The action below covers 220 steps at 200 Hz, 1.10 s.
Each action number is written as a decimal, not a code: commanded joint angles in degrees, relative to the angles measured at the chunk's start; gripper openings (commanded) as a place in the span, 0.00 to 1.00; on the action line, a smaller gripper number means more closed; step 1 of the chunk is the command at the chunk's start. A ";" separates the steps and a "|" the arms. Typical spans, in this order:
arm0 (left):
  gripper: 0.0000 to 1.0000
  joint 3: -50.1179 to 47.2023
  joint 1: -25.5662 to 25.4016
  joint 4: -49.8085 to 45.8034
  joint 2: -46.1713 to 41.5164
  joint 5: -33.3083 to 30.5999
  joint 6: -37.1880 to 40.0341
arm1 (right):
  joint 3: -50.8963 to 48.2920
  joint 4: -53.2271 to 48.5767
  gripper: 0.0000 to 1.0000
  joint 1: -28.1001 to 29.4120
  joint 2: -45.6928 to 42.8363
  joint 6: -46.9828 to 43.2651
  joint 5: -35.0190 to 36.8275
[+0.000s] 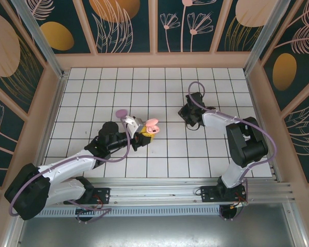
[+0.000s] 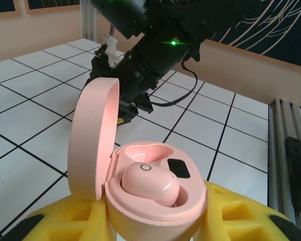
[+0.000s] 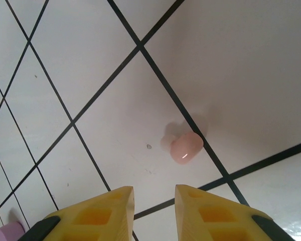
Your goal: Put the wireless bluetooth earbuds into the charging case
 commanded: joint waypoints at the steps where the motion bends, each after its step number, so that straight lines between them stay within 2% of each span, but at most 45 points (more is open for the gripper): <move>1: 0.22 0.76 0.19 -0.81 -1.44 -0.09 1.66 | -0.56 1.67 0.28 -0.51 2.37 1.05 -0.93; 147: 0.21 -0.13 0.30 -2.13 -3.51 -1.15 2.31 | 2.36 -0.81 0.31 -1.07 6.23 0.47 -0.38; 220: 0.22 -0.80 0.33 -3.01 -5.07 -1.90 2.44 | 6.44 -3.17 0.31 -2.36 8.97 -2.65 0.01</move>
